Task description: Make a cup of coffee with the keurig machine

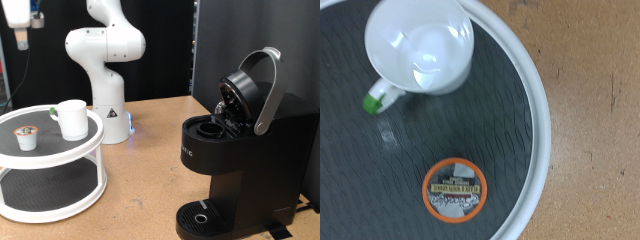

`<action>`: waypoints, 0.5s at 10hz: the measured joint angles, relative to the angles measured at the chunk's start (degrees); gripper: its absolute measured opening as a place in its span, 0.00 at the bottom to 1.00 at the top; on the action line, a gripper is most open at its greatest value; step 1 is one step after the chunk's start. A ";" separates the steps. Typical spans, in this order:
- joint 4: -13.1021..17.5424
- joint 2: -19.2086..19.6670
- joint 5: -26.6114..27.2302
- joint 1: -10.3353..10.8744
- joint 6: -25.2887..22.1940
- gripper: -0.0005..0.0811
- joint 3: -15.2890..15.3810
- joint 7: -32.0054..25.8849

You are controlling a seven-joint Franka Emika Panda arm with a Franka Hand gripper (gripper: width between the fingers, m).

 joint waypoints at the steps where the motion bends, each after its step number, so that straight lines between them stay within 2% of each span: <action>1: 0.07 2.02 -0.04 -0.05 1.92 0.99 -0.12 0.34; 3: 0.46 5.64 0.08 0.24 2.60 0.99 -0.12 -0.40; 5: 0.44 7.11 0.49 0.50 2.72 0.99 -0.12 -2.40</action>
